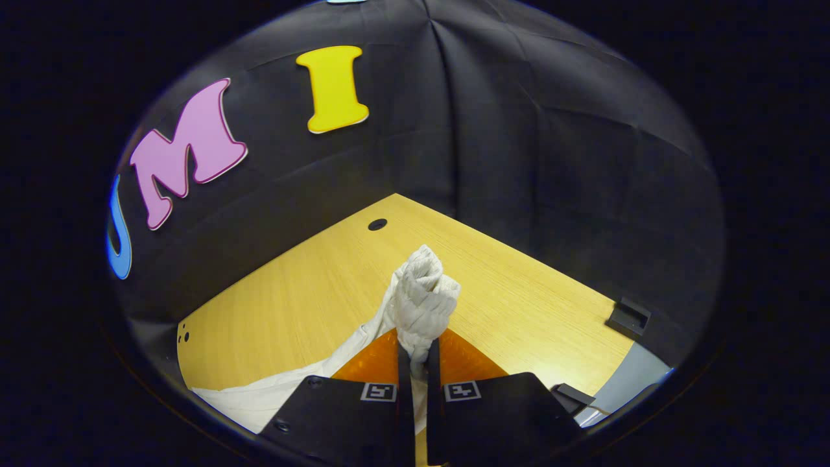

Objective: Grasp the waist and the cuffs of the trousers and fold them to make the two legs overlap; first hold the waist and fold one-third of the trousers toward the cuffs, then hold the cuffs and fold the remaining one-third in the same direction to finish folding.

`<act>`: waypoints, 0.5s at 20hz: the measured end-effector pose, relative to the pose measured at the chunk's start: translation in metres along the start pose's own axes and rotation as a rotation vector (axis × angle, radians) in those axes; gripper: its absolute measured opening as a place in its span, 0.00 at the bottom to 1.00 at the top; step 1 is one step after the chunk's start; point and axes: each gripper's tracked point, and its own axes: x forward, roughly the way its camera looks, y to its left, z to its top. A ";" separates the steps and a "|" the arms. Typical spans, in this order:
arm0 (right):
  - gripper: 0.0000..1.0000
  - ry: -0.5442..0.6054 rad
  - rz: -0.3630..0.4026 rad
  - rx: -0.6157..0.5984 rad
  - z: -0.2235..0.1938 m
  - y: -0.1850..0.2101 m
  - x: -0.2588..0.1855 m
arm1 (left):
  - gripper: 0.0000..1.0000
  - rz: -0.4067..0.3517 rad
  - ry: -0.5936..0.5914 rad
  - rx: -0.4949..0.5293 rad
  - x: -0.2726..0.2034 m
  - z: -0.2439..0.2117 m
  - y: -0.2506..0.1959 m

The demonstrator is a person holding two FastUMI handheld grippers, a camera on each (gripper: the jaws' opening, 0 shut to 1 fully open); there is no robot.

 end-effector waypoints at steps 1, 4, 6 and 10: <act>0.12 -0.017 0.036 -0.038 0.005 0.014 -0.004 | 0.96 0.006 0.004 0.013 0.004 0.004 -0.001; 0.12 -0.067 0.143 -0.115 0.015 0.059 -0.022 | 0.96 0.035 -0.001 0.051 0.020 0.014 -0.011; 0.12 -0.090 0.211 -0.173 0.016 0.090 -0.039 | 0.93 0.133 0.011 0.126 0.033 0.022 -0.010; 0.12 -0.099 0.336 -0.320 -0.003 0.146 -0.069 | 0.45 0.216 -0.002 0.248 0.054 0.033 -0.021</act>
